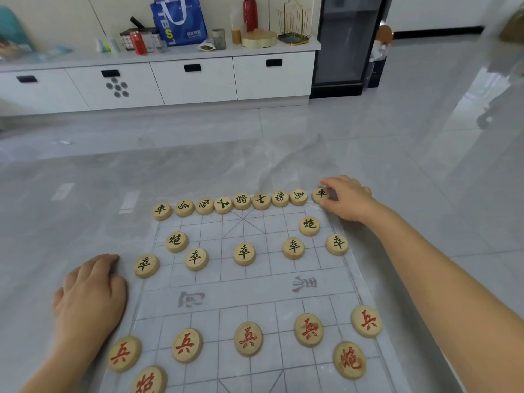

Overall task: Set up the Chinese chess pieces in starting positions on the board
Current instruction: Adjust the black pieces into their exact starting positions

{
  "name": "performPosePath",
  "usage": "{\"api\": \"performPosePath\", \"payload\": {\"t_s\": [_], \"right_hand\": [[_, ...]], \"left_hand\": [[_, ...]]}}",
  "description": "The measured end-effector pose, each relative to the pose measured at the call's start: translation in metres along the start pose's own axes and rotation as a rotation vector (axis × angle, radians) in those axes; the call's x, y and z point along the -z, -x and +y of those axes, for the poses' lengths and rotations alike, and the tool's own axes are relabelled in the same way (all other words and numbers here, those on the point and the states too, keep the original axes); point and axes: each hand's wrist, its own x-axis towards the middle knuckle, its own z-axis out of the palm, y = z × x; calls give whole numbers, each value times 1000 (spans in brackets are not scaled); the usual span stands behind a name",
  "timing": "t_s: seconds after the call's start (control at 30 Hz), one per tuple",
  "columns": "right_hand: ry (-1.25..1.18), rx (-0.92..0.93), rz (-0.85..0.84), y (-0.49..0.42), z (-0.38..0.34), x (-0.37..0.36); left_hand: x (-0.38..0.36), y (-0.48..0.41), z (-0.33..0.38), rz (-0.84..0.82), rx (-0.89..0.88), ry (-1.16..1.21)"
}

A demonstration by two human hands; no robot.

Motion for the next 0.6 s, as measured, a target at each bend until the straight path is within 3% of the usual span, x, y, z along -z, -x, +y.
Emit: {"api": "performPosePath", "payload": {"t_s": [0.6], "right_hand": [[-31,18,74,-1,-17,-5]], "left_hand": [[0,-1,0,-15,4,-6]]}}
